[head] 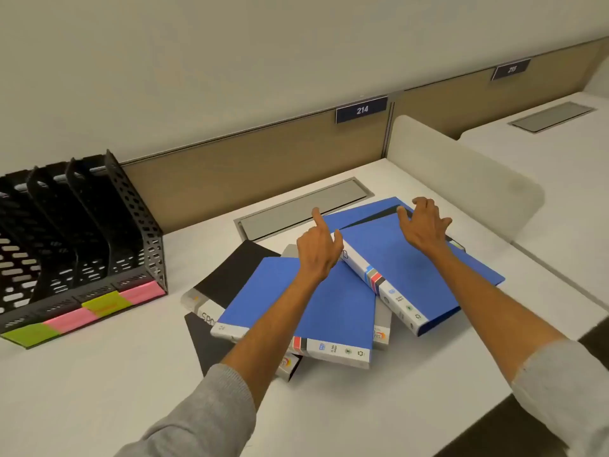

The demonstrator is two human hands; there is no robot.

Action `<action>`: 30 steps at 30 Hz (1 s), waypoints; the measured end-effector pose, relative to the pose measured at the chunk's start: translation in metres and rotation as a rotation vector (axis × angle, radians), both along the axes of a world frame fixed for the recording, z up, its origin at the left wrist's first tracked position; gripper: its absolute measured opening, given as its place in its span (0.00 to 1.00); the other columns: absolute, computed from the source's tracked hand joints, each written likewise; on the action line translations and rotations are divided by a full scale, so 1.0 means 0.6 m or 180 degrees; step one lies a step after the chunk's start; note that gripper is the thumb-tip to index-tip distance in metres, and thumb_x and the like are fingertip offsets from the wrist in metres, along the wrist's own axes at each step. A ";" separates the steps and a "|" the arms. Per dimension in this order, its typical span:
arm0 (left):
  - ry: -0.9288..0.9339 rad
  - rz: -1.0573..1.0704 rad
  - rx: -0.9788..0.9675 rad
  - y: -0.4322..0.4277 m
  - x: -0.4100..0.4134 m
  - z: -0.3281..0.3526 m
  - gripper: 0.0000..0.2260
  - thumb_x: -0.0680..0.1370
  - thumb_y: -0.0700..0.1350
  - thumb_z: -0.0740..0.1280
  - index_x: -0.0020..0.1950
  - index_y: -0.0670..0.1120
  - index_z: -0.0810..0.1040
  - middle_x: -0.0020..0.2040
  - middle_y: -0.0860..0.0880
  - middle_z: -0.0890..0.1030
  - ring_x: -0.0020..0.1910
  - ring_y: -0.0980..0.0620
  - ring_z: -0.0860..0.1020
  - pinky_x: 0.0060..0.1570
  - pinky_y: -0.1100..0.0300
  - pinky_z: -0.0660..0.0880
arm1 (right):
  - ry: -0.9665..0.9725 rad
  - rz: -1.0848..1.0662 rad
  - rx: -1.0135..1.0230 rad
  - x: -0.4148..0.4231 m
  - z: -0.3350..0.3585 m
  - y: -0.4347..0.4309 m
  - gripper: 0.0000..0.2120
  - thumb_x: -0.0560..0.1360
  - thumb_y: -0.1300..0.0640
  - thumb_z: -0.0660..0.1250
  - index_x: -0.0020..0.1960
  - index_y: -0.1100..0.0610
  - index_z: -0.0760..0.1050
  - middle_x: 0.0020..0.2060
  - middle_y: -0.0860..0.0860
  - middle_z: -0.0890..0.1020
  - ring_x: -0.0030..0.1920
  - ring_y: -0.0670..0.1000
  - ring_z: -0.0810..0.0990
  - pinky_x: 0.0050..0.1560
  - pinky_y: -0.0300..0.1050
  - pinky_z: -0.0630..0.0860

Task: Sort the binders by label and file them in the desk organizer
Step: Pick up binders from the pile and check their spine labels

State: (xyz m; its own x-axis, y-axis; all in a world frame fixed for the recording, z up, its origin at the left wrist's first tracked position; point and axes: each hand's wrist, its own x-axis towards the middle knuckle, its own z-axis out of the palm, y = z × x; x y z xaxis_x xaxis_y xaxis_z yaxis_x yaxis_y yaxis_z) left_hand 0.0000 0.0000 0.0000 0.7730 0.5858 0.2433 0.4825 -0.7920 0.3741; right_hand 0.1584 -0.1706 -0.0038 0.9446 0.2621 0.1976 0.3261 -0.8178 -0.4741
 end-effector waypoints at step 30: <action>0.0120 0.0577 -0.3075 -0.103 0.036 -0.101 0.32 0.72 0.60 0.72 0.67 0.40 0.68 0.64 0.42 0.74 0.62 0.43 0.74 0.63 0.47 0.73 | 0.0621 -0.1043 -0.0552 0.000 -0.089 -0.126 0.31 0.77 0.40 0.60 0.63 0.67 0.69 0.60 0.64 0.76 0.60 0.65 0.74 0.61 0.58 0.68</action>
State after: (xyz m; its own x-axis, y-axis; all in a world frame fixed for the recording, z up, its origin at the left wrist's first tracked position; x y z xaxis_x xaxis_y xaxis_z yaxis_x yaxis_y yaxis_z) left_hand 0.0216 -0.0617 -0.0605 0.6492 0.6303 -0.4258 0.5914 -0.0662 0.8037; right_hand 0.1582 -0.2462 -0.0571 0.9989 -0.0448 -0.0141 -0.0469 -0.9365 -0.3474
